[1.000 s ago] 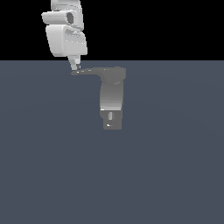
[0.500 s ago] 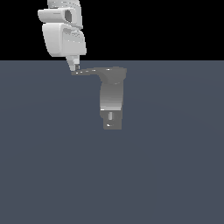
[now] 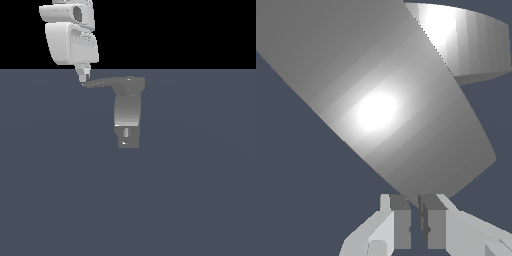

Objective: Turn on the faucet by rotating a designated handle.

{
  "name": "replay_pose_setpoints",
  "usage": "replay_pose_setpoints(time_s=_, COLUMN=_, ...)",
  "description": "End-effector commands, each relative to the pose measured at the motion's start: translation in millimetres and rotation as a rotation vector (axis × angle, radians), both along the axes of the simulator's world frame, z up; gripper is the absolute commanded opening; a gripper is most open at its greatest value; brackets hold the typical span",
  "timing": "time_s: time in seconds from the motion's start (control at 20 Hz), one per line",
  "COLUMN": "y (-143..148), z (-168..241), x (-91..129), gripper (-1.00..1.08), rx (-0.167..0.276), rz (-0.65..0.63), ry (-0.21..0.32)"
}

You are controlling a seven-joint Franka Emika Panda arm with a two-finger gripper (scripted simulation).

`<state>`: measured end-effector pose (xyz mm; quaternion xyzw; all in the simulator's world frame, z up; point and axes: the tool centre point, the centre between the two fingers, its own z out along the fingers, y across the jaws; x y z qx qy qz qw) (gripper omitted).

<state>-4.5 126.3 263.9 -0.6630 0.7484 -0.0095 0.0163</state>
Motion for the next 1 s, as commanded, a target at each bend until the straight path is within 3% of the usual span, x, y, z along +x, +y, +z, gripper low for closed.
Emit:
replay_pose_setpoints(time_s=0.0, y=-21, z=-16, x=-12, gripper=-1.0, rx=-0.007, rz=-0.026, ry=0.035)
replay_pose_setpoints(time_s=0.95, y=-51, z=-15, x=-63, gripper=-1.0, rx=-0.007, rz=-0.023, ry=0.037)
